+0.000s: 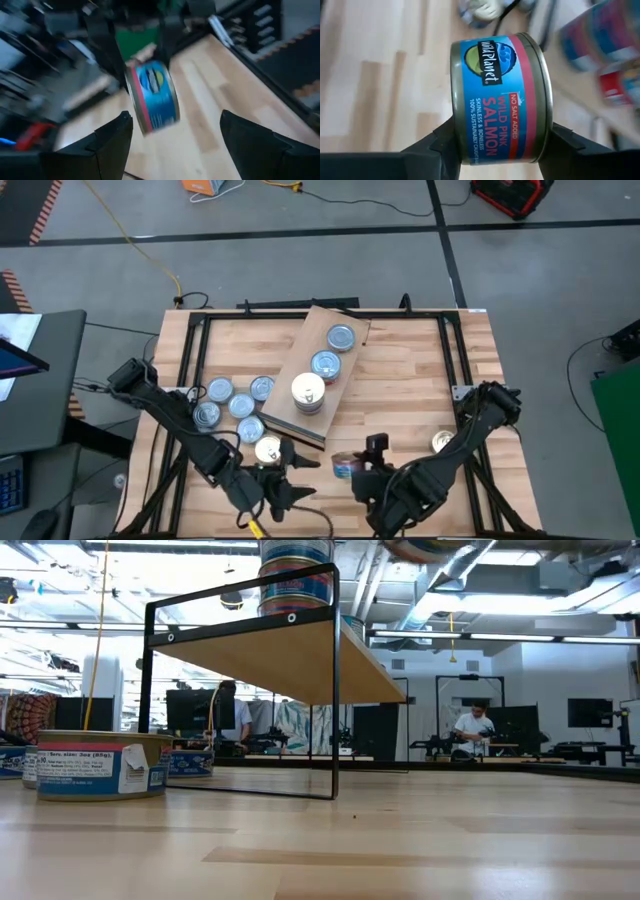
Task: Stack canned seafood by type on shelf
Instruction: Stack the blue pink tuna can on top of the blue pink tuna can on the shelf
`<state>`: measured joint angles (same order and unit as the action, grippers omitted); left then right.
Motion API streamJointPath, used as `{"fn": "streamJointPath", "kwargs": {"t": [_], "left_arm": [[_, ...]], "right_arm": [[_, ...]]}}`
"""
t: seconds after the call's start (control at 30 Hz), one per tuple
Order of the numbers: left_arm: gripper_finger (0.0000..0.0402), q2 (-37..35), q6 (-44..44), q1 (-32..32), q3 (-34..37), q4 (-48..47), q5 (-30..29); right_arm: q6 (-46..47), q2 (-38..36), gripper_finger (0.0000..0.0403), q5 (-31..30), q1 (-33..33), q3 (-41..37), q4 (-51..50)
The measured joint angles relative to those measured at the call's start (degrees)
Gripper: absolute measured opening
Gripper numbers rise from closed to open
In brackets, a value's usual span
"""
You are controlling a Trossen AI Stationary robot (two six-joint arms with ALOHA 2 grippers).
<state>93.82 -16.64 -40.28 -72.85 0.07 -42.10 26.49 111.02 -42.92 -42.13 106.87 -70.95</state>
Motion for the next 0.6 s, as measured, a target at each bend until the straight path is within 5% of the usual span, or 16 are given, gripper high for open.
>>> {"fn": "streamJointPath", "kwargs": {"t": [0.27, 0.5, 0.6], "left_arm": [[0.0295, -0.02, -3.11, -0.01, -4.18, 0.34, -4.99], [0.0302, -0.58, -8.92, -3.28, -13.93, -5.29, -21.44], [0.0299, -1.63, -5.63, -3.60, -17.38, -13.26, -22.64]], "right_arm": [[-7.16, 0.00, 0.0217, -4.21, 0.94, 4.21, 1.11], [-18.40, 0.00, 0.0227, -11.66, 1.37, 10.86, 2.93], [-27.42, 0.00, 0.0221, -12.25, 2.41, 12.99, 7.45]]}}
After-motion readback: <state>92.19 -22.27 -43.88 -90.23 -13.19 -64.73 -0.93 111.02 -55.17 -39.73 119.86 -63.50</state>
